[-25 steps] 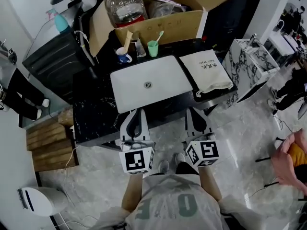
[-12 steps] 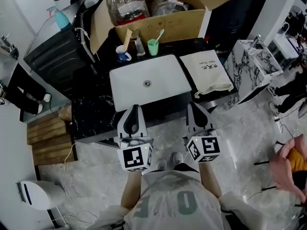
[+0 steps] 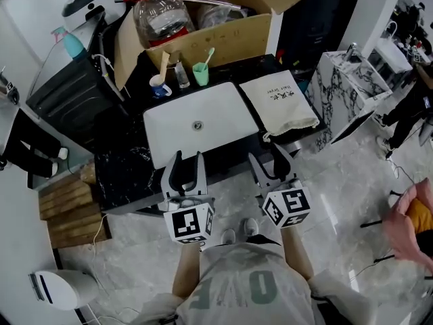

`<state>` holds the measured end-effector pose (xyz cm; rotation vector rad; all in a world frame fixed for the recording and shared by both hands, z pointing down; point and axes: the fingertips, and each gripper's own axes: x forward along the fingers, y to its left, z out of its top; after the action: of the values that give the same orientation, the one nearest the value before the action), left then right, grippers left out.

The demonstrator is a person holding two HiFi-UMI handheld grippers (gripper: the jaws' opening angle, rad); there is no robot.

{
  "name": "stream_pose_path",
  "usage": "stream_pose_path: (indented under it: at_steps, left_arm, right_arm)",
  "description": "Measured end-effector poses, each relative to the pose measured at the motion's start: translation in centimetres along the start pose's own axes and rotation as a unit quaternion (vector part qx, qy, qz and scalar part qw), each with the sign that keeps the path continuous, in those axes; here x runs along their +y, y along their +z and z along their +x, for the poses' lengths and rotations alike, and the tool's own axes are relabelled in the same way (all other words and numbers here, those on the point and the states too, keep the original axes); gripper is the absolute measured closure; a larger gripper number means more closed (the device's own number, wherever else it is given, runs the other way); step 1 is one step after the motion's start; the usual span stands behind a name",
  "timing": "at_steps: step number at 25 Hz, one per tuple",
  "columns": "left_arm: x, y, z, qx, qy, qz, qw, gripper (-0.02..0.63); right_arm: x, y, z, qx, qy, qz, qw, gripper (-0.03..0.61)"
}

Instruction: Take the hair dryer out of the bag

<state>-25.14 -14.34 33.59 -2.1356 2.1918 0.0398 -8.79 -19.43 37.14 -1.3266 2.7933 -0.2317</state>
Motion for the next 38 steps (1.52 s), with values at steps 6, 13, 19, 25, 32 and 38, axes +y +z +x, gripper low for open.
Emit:
stream_pose_path:
  at_steps: [6, 13, 19, 25, 32, 38]
  left_arm:
    - [-1.4, -0.8, 1.2, 0.011, -0.02, -0.018, 0.9996, 0.324]
    - [-2.8, -1.0, 1.9, 0.014, -0.03, -0.032, 0.9989, 0.319]
    - [-3.9, -1.4, 2.9, 0.016, -0.031, -0.029, 0.999, 0.319]
    - [-6.3, -2.0, 4.1, 0.008, -0.038, -0.027, 0.9989, 0.321]
    - [-8.9, -2.6, 5.2, 0.01, -0.046, -0.028, 0.9985, 0.321]
    - [-10.9, -2.6, 6.4, 0.004, -0.056, -0.028, 0.998, 0.321]
  right_arm:
    - [-1.7, -0.7, -0.2, 0.016, -0.01, 0.003, 1.0, 0.29]
    - [-3.6, -0.1, -0.6, 0.006, -0.022, 0.003, 1.0, 0.29]
    - [-4.7, -0.3, -0.6, 0.006, -0.021, -0.005, 1.0, 0.29]
    - [-7.7, -0.3, -1.0, -0.006, -0.033, -0.017, 0.999, 0.291]
    - [-12.4, 0.0, -2.0, -0.003, -0.065, -0.044, 0.997, 0.291]
    - [-15.7, 0.4, -3.2, -0.004, -0.092, -0.062, 0.994, 0.291]
